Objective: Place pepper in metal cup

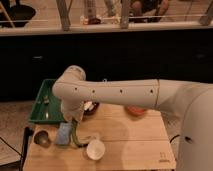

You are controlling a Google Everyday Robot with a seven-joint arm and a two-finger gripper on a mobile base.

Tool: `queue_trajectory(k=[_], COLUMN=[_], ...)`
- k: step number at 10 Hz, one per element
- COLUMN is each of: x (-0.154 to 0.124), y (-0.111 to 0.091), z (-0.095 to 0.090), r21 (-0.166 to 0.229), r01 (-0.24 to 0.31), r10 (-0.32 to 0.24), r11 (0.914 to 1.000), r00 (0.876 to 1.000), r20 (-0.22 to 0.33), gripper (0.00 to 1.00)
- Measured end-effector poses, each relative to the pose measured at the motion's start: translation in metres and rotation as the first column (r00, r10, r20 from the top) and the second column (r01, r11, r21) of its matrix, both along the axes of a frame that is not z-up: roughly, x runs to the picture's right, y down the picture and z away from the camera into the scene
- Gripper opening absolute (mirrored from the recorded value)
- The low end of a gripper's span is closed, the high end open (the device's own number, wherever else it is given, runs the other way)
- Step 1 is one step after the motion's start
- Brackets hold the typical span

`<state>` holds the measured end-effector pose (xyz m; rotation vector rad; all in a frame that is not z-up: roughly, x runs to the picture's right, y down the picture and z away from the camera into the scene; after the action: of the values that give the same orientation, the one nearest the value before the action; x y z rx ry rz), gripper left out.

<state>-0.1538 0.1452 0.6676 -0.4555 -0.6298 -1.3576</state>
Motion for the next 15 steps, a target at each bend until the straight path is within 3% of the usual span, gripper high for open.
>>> queue_trajectory(k=[7,15], x=[-0.035,-0.08], y=[-0.003,0.002], z=[-0.008,-0.013], r21=[0.003,0.007], r01=[0.044,0.1], r10=[-0.044,-0.099], r11=[0.999,0.995], r00=[0.994,0.974], r20=[0.099,0.204], gripper=[0.0,0.0])
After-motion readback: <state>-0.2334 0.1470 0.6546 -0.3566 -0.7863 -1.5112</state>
